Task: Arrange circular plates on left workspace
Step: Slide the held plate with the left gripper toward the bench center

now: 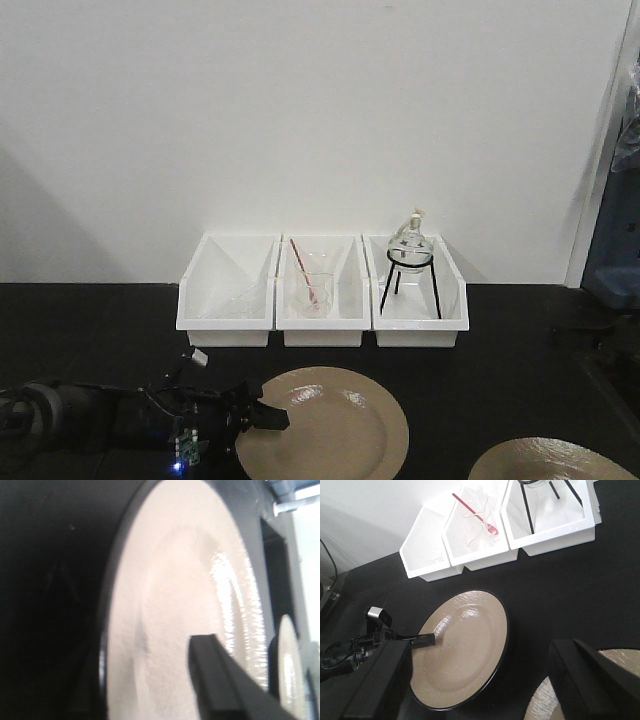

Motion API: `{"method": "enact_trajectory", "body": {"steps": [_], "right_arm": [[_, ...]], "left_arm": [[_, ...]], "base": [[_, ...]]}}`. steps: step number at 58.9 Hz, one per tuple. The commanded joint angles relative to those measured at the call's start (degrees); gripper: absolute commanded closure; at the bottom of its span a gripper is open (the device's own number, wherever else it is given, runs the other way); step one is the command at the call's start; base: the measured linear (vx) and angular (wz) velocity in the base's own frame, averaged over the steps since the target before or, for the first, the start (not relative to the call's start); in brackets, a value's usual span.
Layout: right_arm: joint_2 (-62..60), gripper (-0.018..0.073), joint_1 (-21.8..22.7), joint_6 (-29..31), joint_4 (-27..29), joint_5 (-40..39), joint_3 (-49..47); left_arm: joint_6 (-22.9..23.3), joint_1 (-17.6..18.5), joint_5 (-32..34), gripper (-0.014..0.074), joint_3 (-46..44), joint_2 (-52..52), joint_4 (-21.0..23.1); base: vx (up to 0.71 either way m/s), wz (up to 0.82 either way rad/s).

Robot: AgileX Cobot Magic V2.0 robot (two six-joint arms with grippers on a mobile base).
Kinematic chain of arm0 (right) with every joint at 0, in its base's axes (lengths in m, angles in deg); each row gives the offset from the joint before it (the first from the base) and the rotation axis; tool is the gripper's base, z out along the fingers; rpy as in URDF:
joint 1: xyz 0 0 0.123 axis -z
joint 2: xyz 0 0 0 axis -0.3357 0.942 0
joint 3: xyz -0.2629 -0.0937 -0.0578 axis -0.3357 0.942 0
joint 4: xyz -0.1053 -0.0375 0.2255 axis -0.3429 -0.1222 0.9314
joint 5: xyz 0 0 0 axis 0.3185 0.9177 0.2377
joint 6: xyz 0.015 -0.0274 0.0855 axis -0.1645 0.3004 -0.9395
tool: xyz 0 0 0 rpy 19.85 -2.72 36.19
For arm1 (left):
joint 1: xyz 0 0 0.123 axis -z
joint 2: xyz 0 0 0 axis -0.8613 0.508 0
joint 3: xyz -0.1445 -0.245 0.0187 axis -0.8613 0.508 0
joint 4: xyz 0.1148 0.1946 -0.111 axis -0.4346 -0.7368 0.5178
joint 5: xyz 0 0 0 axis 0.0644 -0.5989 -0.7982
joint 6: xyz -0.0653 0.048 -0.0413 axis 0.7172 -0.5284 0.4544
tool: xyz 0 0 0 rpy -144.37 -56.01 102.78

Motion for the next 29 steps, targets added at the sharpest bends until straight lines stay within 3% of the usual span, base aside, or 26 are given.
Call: {"method": "enact_trajectory", "body": {"steps": [1,15,29], "right_arm": [[-1.2,-0.0034,0.0,0.7,2.9,0.3,-2.0],[-1.2,-0.0034,0.0,0.7,1.8,0.1,-2.0],[-1.2,-0.0034,0.0,0.7,1.8,0.1,-2.0]], "left_arm": [[-0.4,-0.7,-2.1,0.0043,-1.9,-3.9,-0.1],[0.1,-3.7,-3.9,0.0041,-1.8,-5.8,-7.2],[0.2,-8.1,-6.9,0.0046,-1.8,-7.9,-7.9]], "base": [[0.00,0.00],[0.00,0.00],[0.00,0.00]]}}
